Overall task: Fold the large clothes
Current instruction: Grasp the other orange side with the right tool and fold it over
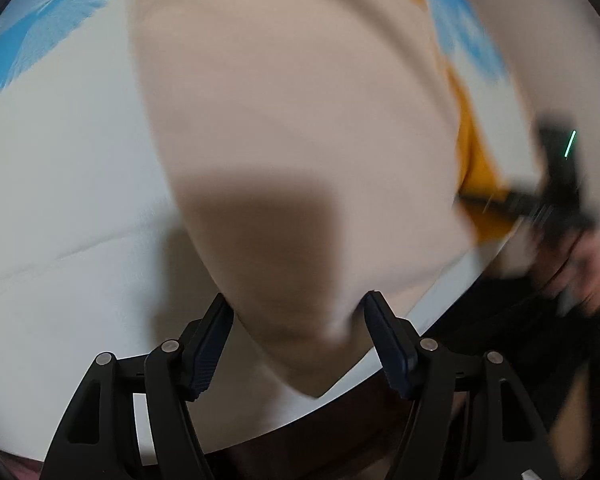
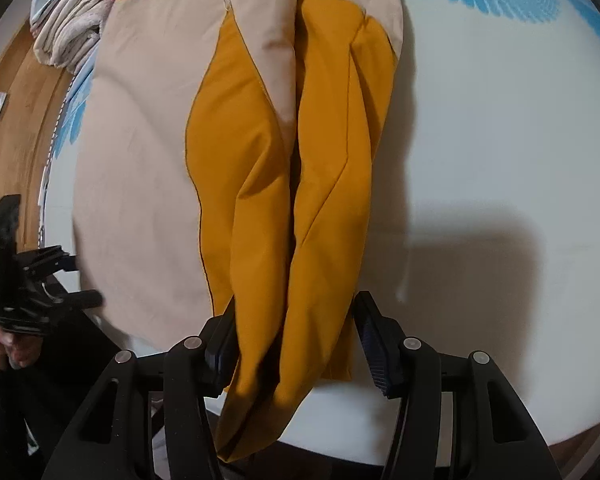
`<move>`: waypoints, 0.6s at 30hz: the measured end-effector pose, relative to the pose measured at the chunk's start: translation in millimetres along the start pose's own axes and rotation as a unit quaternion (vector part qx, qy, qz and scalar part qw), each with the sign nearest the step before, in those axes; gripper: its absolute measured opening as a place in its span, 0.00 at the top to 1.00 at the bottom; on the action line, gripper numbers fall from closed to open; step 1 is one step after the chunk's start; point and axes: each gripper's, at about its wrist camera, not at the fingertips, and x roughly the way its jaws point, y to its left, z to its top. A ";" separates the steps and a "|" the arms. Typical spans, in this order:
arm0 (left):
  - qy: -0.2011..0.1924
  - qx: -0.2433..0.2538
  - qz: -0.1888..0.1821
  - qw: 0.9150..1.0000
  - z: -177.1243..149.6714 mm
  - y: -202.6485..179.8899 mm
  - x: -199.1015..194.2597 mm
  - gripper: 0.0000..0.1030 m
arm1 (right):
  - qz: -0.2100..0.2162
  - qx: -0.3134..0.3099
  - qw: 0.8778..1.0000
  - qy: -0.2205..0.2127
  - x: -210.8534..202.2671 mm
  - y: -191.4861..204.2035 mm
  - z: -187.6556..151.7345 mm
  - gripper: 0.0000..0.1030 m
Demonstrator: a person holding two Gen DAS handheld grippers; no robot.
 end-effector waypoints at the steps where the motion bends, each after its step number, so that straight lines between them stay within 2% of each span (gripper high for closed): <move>1: -0.021 -0.019 -0.009 1.000 4.0 7.2 -7.1 0.36 | 0.000 -0.001 1.000 0.000 1.0 -0.2 2.1 0.47; 3: -0.069 -0.075 -0.008 0.995 18.0 26.6 -21.2 0.31 | 0.000 -0.003 1.000 0.001 4.2 -1.5 4.8 0.47; 5: -0.094 -0.129 -0.007 0.987 31.7 45.3 -24.0 0.31 | -0.001 -0.005 1.000 0.002 8.3 -4.0 5.0 0.47; 11: -0.087 -0.188 -0.090 0.974 57.1 63.4 2.9 0.31 | -0.012 -0.012 1.000 0.003 18.4 -5.5 12.0 0.47; 13: -0.080 -0.207 -0.100 0.970 65.0 67.1 17.0 0.26 | -0.014 -0.019 1.000 0.001 21.2 2.6 13.2 0.59; 15: -0.077 -0.220 -0.110 0.966 70.5 68.8 26.1 0.25 | -0.009 -0.025 1.000 -0.002 22.7 13.3 15.0 0.68; 17: -0.083 -0.222 -0.116 0.965 77.8 68.9 26.3 0.29 | -0.006 -0.026 1.000 -0.005 21.7 19.1 17.0 0.73; 18: -0.089 -0.221 -0.116 0.964 80.6 69.2 23.0 0.35 | -0.004 -0.025 1.000 -0.007 21.0 20.7 18.8 0.76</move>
